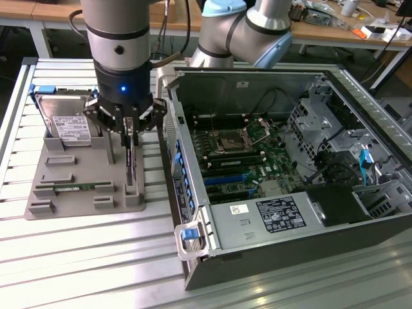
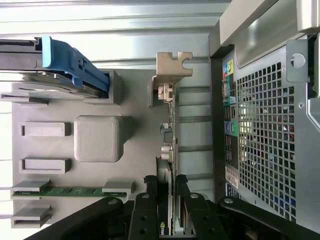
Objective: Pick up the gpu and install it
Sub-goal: 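Pick up the gpu and move the gpu toward the slot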
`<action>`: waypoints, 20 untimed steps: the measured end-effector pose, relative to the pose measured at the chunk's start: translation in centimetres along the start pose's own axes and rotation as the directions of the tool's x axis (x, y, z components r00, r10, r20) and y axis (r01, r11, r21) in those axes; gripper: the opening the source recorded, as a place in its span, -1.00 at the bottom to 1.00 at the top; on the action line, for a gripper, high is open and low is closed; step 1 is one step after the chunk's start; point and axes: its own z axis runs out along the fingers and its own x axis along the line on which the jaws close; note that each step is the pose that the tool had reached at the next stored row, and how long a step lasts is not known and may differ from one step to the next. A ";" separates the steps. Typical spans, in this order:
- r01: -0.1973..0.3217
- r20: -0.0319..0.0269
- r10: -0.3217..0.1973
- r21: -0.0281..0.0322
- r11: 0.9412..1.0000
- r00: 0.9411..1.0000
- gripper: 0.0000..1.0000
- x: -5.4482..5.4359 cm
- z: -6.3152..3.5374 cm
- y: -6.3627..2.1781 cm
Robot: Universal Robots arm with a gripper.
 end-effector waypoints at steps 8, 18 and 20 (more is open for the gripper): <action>0.000 0.000 0.000 -0.001 1.000 1.000 -0.48 0.0 -1.54 0.03; 0.000 0.000 0.000 -0.001 1.000 1.000 -0.48 -0.1 -2.53 0.05; 0.000 0.000 0.000 -0.001 1.000 1.000 -0.48 -0.1 -2.87 0.05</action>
